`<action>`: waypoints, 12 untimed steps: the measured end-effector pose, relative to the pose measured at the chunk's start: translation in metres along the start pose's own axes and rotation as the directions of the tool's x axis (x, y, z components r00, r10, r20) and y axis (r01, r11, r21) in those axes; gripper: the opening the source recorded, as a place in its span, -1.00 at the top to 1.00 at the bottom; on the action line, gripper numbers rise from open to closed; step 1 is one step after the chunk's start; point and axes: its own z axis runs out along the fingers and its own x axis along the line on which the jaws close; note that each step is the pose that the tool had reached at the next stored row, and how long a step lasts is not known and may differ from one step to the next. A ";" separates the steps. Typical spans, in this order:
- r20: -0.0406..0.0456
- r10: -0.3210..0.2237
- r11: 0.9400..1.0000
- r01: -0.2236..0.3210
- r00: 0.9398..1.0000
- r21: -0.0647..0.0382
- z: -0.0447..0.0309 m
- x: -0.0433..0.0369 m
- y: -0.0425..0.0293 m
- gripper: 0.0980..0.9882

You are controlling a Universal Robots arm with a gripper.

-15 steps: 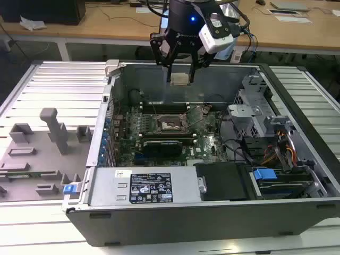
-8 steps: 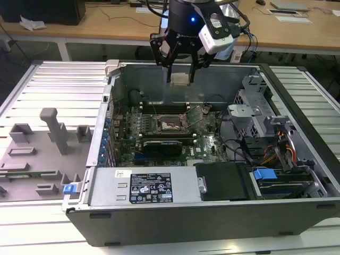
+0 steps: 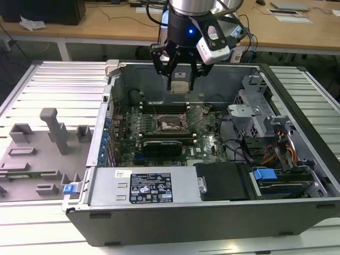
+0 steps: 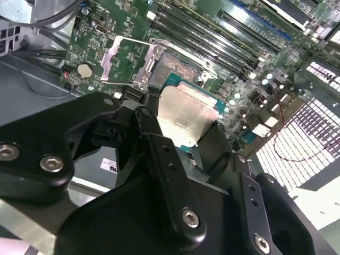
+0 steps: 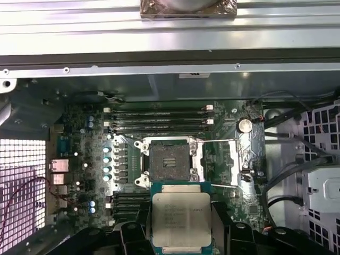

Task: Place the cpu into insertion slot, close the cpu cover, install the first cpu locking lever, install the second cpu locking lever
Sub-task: 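Place the cpu into insertion slot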

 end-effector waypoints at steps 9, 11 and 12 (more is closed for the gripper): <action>0.016 0.001 1.000 -0.001 1.000 0.000 0.0147 0.0023 0.0043 0.00; 0.016 0.000 1.000 0.000 1.000 -0.001 0.0198 0.0023 0.0054 0.00; 0.016 0.001 1.000 -0.001 1.000 -0.001 0.0242 0.0023 0.0052 0.00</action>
